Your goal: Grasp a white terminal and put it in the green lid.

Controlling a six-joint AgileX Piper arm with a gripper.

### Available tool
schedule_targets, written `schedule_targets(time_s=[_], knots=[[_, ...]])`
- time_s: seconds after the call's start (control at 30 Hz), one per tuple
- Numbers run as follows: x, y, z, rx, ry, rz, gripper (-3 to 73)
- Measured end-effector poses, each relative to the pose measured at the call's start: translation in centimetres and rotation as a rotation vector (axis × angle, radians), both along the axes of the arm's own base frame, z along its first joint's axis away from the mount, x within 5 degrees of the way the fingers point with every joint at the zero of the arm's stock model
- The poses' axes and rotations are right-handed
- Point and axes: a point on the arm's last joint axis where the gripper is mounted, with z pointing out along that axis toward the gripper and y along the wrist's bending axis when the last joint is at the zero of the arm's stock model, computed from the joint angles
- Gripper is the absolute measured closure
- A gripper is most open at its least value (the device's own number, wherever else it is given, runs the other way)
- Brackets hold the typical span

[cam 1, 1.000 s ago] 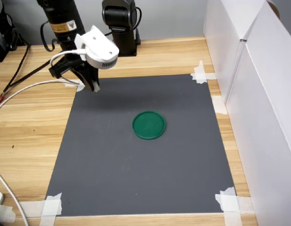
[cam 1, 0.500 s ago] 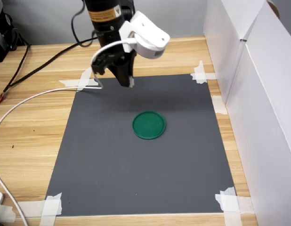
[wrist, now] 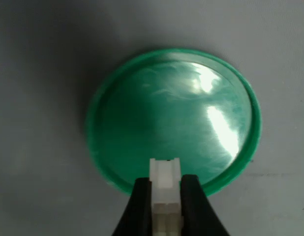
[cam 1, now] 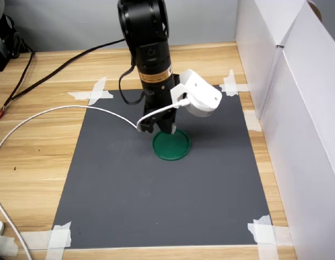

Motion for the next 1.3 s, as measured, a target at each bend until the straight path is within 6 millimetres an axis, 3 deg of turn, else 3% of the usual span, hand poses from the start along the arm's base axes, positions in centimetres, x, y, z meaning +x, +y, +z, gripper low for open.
schedule_targets(time_s=[0.2, 0.5, 0.6, 0.7, 0.83, 0.93, 1.03, 1.23, 1.3], knots=[[0.4, -0.2, -1.1, -0.042, 0.009, 0.017, 55.2], [0.3, 0.0, -1.3, -0.013, 0.002, -0.001, 16.6], [0.0, 0.0, -0.7, 0.016, -0.041, -0.014, 10.6], [-0.5, 0.0, 0.9, 0.050, -0.142, -0.028, 9.6], [-1.6, -0.3, 4.8, 0.123, -0.341, -0.071, 13.0], [-3.2, -0.5, 7.9, 0.198, -0.468, -0.121, 20.1], [-5.1, -0.8, 10.3, 0.264, -0.542, -0.149, 32.1], [-9.7, -1.4, 14.8, 0.387, -0.684, -0.174, 63.8], [-11.2, -1.7, 16.2, 0.422, -0.737, -0.175, 68.5]])
